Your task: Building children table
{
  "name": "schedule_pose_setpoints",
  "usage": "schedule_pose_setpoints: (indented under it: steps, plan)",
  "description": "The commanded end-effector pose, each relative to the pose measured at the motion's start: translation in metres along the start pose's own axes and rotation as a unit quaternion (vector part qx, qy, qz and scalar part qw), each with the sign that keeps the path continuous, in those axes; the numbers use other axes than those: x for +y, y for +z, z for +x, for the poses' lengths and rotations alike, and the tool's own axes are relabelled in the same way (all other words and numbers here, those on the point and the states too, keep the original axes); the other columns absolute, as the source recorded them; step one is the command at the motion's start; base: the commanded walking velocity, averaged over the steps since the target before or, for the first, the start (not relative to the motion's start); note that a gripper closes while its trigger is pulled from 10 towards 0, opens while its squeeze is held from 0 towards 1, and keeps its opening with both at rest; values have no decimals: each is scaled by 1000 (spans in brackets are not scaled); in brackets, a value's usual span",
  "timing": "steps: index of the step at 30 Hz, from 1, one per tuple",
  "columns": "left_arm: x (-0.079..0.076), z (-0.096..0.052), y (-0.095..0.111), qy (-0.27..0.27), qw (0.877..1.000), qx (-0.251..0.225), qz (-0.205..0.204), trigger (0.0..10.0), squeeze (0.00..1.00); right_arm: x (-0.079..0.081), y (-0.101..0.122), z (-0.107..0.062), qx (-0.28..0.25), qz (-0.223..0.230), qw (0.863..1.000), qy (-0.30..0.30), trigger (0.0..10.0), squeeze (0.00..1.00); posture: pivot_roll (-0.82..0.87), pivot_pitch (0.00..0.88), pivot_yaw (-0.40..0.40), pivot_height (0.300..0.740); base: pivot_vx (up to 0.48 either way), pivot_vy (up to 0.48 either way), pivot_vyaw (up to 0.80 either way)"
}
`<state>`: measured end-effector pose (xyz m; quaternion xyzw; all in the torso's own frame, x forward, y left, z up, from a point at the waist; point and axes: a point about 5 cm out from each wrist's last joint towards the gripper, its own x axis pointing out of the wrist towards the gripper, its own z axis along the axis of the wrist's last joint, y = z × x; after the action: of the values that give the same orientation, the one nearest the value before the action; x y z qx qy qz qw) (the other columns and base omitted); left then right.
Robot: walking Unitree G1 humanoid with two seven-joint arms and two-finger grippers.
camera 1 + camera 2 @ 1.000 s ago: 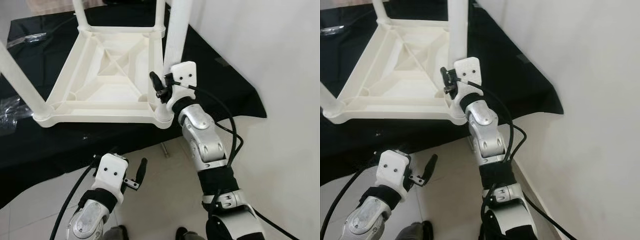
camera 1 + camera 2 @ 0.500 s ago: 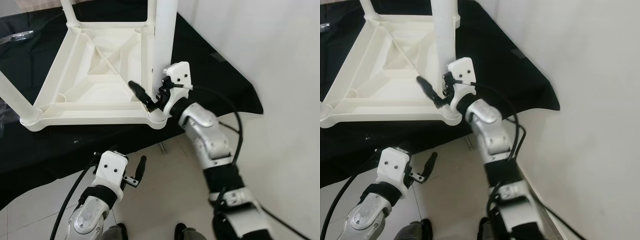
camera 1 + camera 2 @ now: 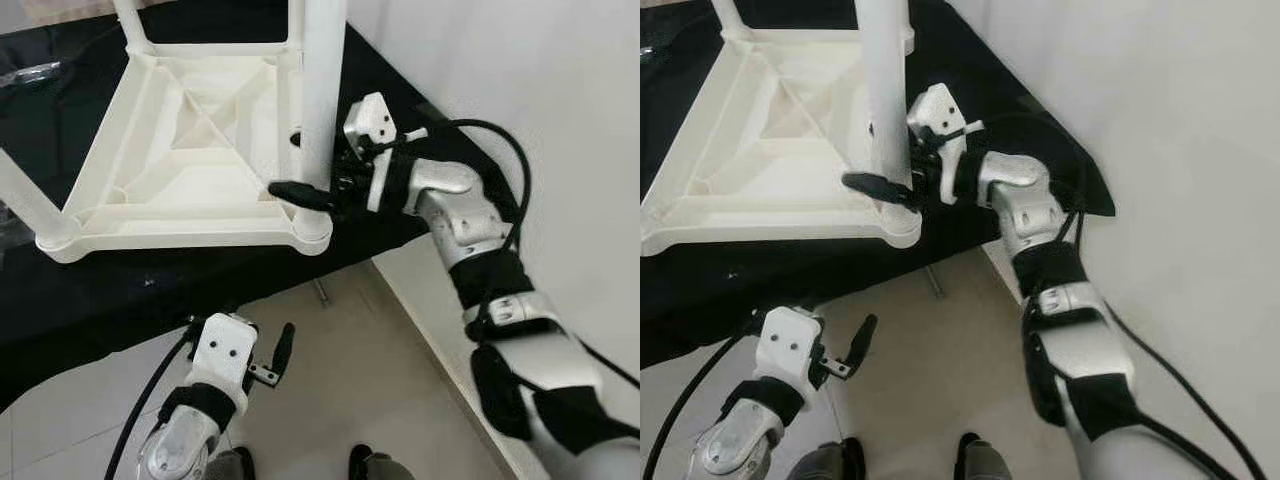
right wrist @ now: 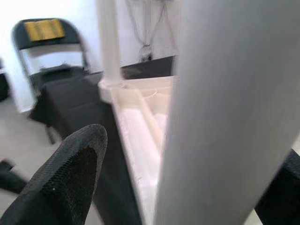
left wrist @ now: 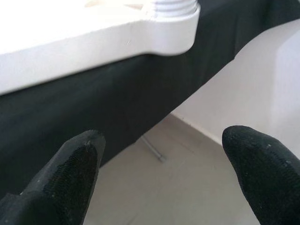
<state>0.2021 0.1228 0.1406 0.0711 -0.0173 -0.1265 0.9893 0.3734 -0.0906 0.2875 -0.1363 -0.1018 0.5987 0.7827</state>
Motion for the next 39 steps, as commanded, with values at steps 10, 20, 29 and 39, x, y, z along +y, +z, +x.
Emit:
schedule_pose_setpoints:
  steps: [10,20,29,39]
  plan:
    - [-1,-8,2,-1,1000,3,1,10000,0,4,-6,2,-19,23,997,75,0,0,166,270,-62,740,0,0,0]
    - [-1,-9,2,0,1000,4,0,10000,0,0,-31,5,15,28,995,-99,0,0,147,261,-75,740,0,0,0]
    - [2,-5,3,1,1000,3,3,10000,0,79,-58,24,100,83,906,-402,0,0,122,267,-54,740,0,0,0]
    - [1,5,1,-1,1000,0,1,10000,0,61,-33,56,6,75,925,-372,10000,0,106,224,-56,740,0,0,0]
